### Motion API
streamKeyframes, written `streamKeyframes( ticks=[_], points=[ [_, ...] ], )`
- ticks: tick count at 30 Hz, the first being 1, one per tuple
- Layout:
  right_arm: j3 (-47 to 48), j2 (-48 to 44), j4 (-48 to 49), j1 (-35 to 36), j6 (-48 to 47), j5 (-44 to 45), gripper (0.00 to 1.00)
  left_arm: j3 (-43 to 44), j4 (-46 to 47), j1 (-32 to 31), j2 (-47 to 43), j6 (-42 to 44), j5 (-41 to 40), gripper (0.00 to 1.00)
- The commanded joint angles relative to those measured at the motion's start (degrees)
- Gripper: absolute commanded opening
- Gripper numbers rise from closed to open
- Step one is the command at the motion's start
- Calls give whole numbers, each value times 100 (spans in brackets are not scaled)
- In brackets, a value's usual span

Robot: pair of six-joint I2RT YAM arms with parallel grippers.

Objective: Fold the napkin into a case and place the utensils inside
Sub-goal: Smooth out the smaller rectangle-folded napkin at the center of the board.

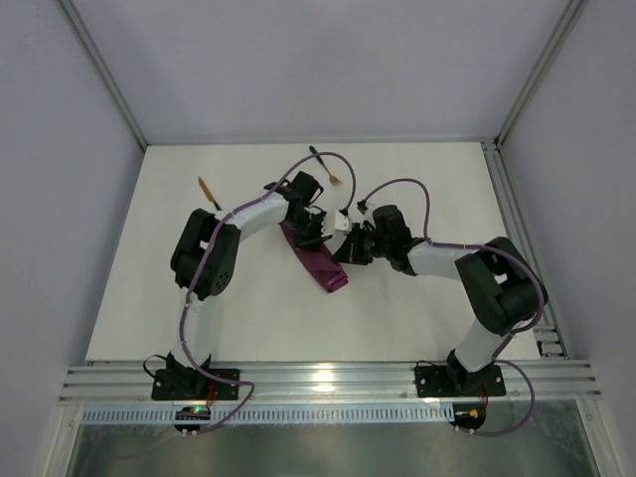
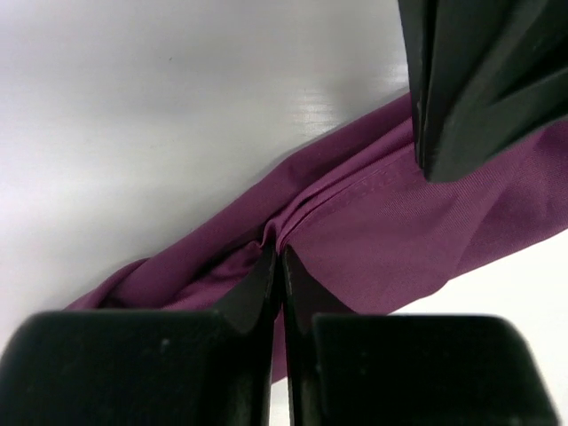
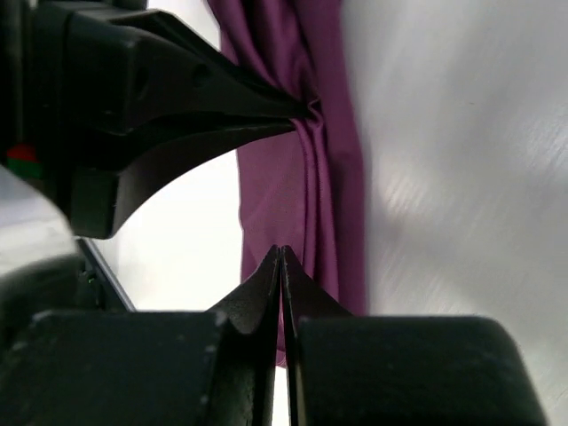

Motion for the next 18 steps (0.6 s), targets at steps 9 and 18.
streamKeyframes(
  ticks=[9,18],
  points=[
    [-531,326,222,58,167,353,4,247,143,-36,145,-636,-135,12],
    [-452,441,-15,49,70,485,4,273,179,61,-163,-917,22,43]
  ],
)
